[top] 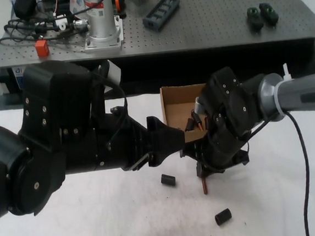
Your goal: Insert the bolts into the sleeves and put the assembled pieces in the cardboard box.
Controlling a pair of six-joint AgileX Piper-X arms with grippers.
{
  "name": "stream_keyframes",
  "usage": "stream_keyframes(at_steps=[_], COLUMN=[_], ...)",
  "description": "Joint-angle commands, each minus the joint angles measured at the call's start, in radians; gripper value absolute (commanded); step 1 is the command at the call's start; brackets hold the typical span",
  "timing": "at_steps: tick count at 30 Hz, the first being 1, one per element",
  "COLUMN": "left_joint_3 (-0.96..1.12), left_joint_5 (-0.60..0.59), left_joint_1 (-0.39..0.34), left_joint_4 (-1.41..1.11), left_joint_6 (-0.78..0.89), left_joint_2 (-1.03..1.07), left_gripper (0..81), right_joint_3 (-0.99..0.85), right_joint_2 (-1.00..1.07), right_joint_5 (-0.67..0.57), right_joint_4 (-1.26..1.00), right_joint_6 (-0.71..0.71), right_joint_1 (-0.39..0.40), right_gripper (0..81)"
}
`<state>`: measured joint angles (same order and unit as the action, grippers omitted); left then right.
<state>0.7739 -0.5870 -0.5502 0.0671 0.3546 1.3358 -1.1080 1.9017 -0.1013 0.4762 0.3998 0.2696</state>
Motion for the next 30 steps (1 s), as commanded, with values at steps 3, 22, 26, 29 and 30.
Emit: stream_keyframes(at_steps=[3,22,26,29,30], left_joint_3=[0.042,0.815,0.868,0.869,0.869], left_joint_5=[-0.001,0.306,0.384,0.404,0.403], left_joint_1=[-0.006,-0.296,-0.326,-0.331,-0.331], left_joint_4=[0.058,0.797,0.852,0.847,0.848], left_joint_6=[-0.055,-0.611,-0.704,-0.734,-0.737], left_joint_2=[0.033,0.717,0.792,0.816,0.823], left_gripper=[46.1,42.9,42.9,42.9,42.7], right_joint_3=[0.007,0.206,0.216,0.218,0.218], right_joint_2=[-0.059,-0.675,-0.706,-0.712,-0.715], right_joint_5=[-0.013,-0.093,-0.093,-0.104,-0.108], right_joint_4=[0.014,0.275,0.3,0.308,0.311], right_joint_6=[-0.078,-0.288,-0.288,-0.285,-0.283], right_joint_1=[-0.044,-0.38,-0.383,-0.383,-0.383], right_gripper=[0.8,0.8,0.8,0.8,0.8])
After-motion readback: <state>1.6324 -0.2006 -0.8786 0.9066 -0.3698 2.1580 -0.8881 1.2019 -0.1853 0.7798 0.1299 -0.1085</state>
